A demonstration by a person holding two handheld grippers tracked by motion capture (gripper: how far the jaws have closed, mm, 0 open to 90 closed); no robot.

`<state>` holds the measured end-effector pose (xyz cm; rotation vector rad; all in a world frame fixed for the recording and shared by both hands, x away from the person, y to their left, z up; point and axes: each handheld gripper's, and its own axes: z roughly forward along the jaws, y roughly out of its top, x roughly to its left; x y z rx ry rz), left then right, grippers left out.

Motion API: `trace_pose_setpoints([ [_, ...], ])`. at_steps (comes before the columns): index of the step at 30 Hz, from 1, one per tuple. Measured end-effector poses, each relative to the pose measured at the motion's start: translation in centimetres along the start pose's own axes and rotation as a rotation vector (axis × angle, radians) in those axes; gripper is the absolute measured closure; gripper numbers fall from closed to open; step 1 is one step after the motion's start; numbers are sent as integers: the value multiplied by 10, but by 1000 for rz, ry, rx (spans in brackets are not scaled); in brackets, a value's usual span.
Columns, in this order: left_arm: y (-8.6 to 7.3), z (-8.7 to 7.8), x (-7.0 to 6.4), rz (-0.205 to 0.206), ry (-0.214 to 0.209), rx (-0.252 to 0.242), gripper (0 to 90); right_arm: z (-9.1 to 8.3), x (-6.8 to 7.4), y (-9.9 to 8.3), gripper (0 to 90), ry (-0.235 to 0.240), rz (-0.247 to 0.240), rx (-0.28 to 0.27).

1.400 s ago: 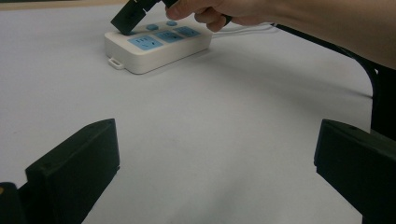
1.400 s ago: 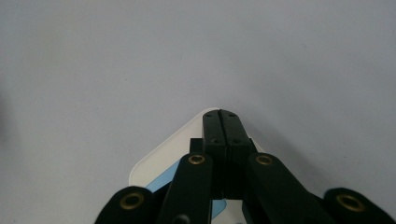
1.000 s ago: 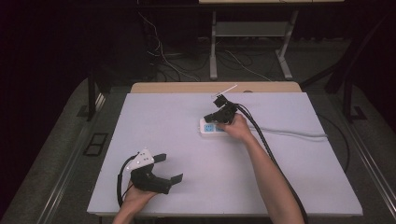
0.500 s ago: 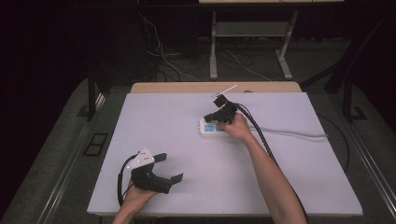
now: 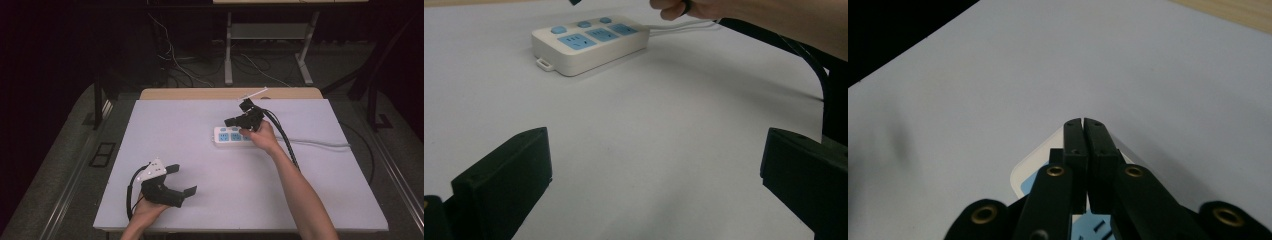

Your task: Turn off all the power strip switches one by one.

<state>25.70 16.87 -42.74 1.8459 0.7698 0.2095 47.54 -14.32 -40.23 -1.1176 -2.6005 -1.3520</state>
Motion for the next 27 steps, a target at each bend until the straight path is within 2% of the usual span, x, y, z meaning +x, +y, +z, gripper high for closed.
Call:
trace_pose_setpoints([
  [3,0,0,0,3,-1,4,0,-12,2,-3,812,-22,-5,-7],
  [7,0,1,-2,5,-2,5,0,-27,4,-7,671,-55,0,-17],
  [9,0,1,-2,6,-4,4,0,-35,4,-10,593,-56,9,-29],
  [14,1,1,0,0,-3,-3,0,-55,11,-17,376,-102,7,-46],
  [18,1,1,1,-3,-2,-7,0,-71,21,-23,134,-99,-12,-48],
  [20,1,1,1,0,-3,-5,0,-79,27,-27,105,-103,-25,-52],
  [22,1,2,0,2,-6,-3,0,-86,32,-32,4,-82,-26,-44],
  [27,2,2,-1,6,-6,-1,0,-101,43,-49,4,-64,-23,-48],
])
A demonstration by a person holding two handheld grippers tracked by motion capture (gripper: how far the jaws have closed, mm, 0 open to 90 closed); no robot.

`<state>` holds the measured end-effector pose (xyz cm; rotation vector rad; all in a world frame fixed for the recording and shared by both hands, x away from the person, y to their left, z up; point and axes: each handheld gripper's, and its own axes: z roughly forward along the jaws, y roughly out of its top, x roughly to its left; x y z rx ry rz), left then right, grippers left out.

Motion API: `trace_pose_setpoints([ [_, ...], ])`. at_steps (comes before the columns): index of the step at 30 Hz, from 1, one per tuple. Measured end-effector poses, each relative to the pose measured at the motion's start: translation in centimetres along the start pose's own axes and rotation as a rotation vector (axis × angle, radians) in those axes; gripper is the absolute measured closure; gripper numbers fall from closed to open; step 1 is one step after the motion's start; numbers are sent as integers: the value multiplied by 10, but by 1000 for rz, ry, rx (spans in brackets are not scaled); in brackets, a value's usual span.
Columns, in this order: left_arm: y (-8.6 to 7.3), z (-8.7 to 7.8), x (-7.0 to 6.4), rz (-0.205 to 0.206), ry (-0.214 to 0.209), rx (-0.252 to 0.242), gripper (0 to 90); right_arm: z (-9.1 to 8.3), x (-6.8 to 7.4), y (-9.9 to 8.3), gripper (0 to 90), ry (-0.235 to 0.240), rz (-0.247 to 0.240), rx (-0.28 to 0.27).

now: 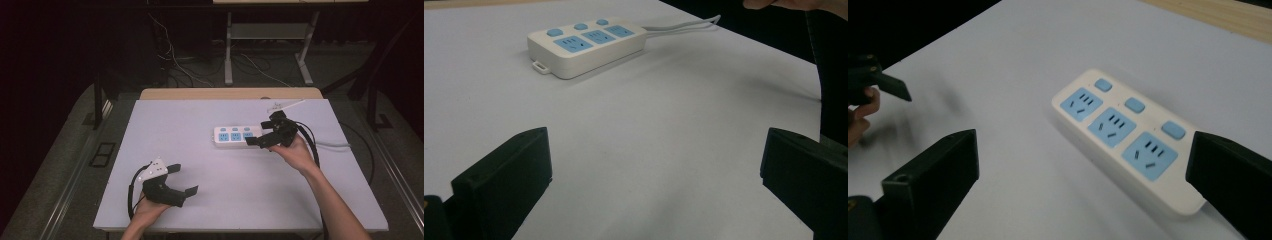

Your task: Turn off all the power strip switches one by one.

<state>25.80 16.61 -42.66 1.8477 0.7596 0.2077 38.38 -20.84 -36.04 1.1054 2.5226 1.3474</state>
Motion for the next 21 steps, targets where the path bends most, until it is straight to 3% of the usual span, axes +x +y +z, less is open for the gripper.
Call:
trace_pose_setpoints([
  [9,0,1,0,-3,-2,1,0,-30,13,-36,4,15,11,-46],
  [21,0,2,-1,-2,-2,5,0,-75,17,-100,4,-62,82,-107],
])
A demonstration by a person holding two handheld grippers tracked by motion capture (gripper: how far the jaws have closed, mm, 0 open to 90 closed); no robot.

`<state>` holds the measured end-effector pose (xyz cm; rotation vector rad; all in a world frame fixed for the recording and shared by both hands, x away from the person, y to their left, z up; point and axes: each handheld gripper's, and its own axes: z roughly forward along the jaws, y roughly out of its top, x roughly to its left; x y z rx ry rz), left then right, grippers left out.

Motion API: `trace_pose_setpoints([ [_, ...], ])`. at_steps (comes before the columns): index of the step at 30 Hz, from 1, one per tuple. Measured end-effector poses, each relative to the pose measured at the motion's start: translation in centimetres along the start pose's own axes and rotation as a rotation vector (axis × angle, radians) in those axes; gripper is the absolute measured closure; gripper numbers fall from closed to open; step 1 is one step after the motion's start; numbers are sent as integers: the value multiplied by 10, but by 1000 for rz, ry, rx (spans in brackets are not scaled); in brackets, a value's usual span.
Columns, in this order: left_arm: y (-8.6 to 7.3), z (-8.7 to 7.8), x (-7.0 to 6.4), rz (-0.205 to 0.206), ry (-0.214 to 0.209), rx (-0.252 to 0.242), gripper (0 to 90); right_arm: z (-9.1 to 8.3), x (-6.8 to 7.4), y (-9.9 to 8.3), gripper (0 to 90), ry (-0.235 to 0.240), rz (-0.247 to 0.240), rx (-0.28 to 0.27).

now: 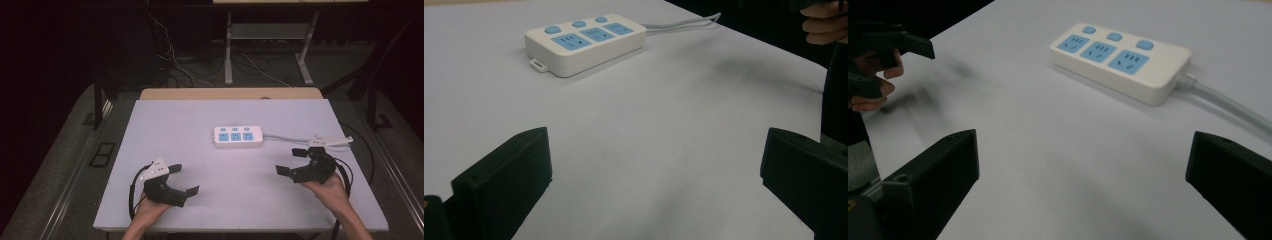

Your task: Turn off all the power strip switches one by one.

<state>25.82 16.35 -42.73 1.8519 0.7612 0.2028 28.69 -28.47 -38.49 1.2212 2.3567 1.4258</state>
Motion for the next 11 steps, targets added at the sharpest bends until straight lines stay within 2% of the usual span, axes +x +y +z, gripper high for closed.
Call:
trace_pose_setpoints([
  [6,0,0,0,-1,1,3,0,-20,-1,-36,5,-31,44,-26],
  [11,0,2,1,0,3,8,0,-29,1,-55,5,-46,59,-34],
])
